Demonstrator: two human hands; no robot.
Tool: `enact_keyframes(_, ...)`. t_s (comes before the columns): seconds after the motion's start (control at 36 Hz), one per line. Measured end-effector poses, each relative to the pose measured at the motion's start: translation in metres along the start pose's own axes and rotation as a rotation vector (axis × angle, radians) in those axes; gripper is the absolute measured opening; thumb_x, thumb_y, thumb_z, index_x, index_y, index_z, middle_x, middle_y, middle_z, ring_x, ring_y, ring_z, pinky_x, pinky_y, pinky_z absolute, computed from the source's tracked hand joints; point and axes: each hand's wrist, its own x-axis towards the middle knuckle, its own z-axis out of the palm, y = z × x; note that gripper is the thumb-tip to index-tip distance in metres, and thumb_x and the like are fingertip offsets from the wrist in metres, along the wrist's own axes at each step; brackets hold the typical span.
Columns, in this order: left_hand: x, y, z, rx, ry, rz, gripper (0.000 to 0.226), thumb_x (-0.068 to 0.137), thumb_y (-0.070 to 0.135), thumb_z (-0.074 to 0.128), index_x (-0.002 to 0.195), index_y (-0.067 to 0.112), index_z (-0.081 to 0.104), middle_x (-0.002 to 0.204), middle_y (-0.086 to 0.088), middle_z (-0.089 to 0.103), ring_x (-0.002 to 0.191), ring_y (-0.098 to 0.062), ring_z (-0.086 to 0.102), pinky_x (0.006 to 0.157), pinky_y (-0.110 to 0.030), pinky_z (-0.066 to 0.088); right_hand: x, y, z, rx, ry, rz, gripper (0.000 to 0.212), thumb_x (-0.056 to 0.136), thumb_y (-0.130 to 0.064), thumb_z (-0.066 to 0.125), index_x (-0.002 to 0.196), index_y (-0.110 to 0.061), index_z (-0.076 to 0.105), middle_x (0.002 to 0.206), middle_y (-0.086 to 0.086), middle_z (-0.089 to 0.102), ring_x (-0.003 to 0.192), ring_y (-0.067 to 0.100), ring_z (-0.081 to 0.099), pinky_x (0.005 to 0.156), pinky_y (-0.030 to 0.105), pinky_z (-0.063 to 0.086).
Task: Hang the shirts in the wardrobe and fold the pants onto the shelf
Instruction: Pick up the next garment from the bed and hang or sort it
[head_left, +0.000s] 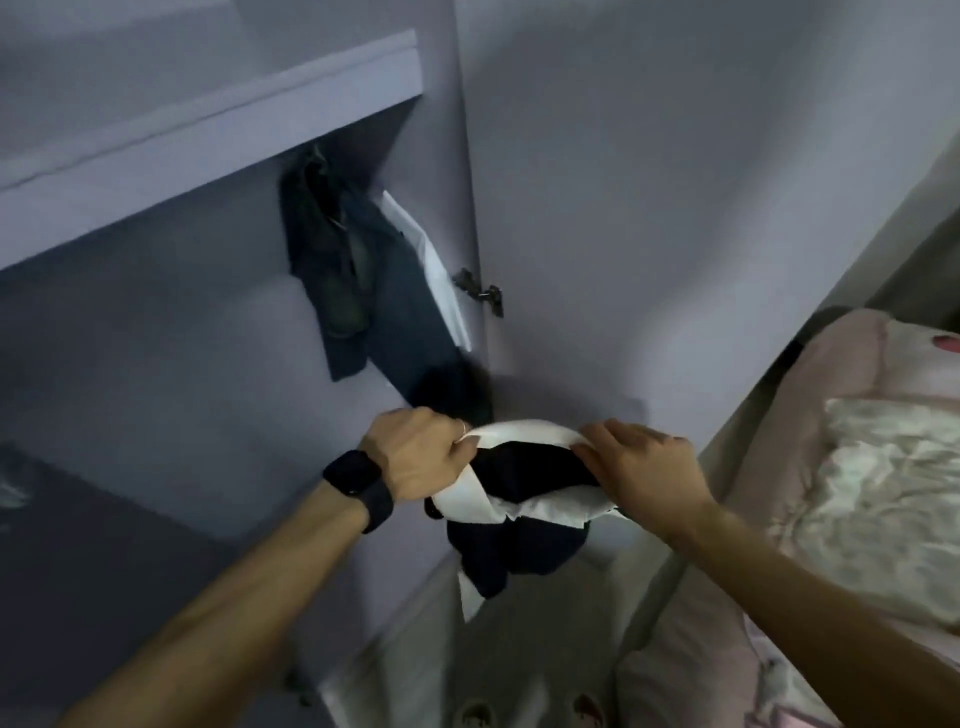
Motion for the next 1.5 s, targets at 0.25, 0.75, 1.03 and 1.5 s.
enact_keyframes(0.25, -0.072, -0.024, 0.004, 0.066, 0.101, -0.314, 0.041, 0.104, 0.046, 0.033, 0.107, 0.022, 0.066, 0.096, -0.001, 0.067, 0.09, -0.02, 0.054, 0.072, -0.031, 0.035, 0.04, -0.027, 0.073, 0.202, -0.356, -0.088, 0.02, 0.087, -0.03, 0.066, 0.105, -0.022, 0.071, 0.084, 0.001, 0.071, 0.071, 0.033, 0.068, 0.059, 0.034, 0.049)
enact_keyframes(0.75, -0.175, -0.097, -0.029, -0.615, 0.063, -0.771, 0.035, 0.089, 0.071, 0.053, 0.071, 0.043, 0.063, 0.065, 0.022, 0.063, 0.064, 0.004, 0.06, 0.066, -0.025, 0.046, 0.133, -0.105, 0.033, 1.263, -1.037, -0.094, 0.03, 0.073, -0.038, 0.084, 0.094, -0.017, 0.08, 0.098, 0.009, 0.077, 0.092, 0.024, 0.073, 0.086, 0.033, 0.05)
enact_keyframes(1.03, -0.193, -0.117, -0.028, -0.984, -0.099, -0.695, 0.059, 0.069, 0.061, 0.084, 0.114, 0.033, 0.058, 0.099, 0.012, 0.077, 0.095, -0.005, 0.071, 0.092, -0.028, 0.052, 0.143, -0.113, 0.036, 1.075, -0.799, -0.207, 0.059, 0.064, -0.067, 0.08, 0.116, -0.052, 0.057, 0.091, -0.006, 0.077, 0.084, 0.012, 0.074, 0.077, 0.029, 0.058)
enact_keyframes(1.5, -0.202, -0.125, 0.034, -0.33, 0.452, -0.99, 0.027, 0.099, 0.057, 0.046, 0.099, 0.031, 0.054, 0.08, 0.007, 0.056, 0.079, -0.027, 0.057, 0.065, -0.033, 0.038, 0.119, -0.159, 0.082, 0.815, -0.522, -0.441, 0.033, 0.098, -0.025, 0.066, 0.131, -0.027, 0.064, 0.109, -0.017, 0.067, 0.096, -0.004, 0.06, 0.08, 0.001, 0.038)
